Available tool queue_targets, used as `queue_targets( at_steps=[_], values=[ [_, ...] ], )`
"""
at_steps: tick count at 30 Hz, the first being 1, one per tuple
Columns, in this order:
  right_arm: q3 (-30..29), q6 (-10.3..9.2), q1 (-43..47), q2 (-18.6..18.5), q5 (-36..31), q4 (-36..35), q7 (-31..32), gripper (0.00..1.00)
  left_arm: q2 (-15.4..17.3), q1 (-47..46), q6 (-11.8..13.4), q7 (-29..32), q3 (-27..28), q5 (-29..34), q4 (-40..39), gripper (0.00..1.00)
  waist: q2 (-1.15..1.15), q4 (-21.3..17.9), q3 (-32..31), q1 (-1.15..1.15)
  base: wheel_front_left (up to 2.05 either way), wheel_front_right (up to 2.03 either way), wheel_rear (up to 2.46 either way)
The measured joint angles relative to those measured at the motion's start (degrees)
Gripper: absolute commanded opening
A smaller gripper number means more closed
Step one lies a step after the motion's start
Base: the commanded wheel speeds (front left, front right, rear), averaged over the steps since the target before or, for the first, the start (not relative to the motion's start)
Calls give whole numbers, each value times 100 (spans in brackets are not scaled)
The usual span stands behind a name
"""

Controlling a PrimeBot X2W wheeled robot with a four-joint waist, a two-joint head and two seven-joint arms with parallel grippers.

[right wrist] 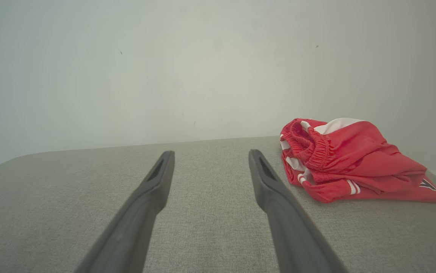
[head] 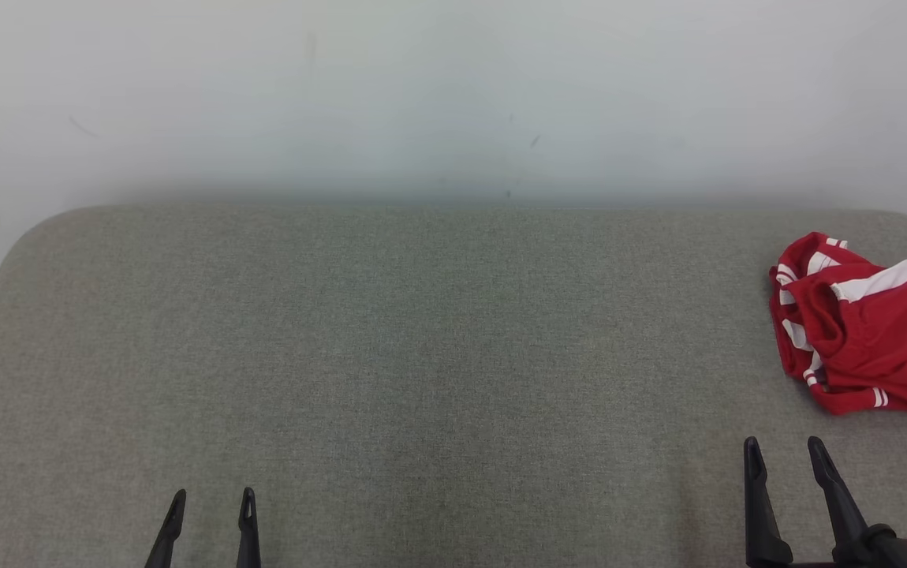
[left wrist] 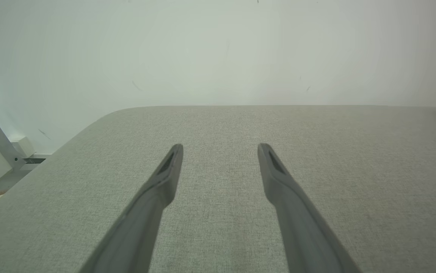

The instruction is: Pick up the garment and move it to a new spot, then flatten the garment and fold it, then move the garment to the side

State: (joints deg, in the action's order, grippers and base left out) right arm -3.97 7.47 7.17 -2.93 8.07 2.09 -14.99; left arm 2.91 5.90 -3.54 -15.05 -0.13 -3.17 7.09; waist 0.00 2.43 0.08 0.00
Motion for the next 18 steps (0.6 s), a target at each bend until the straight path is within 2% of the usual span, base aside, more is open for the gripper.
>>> queue_targets(
  at_steps=[8,9,15,18],
  values=[
    [-18,0,0,0,1,14,0,100,0,0,8,0,7,-35,25,100,0,2,18,0,0,0,0],
    [-18,0,4,2,-1,40,2,0,-1,1,7,1,10,-34,48,0,0,2,18,0,0,0,0],
    [3,0,19,16,0,345,36,0,-27,5,2,10,3,-36,353,0,0,0,20,0,0,0,0],
    [18,0,32,14,283,358,85,0,-27,6,-1,82,-1,-333,360,0,0,-6,20,0,0,0,0]
  ],
)
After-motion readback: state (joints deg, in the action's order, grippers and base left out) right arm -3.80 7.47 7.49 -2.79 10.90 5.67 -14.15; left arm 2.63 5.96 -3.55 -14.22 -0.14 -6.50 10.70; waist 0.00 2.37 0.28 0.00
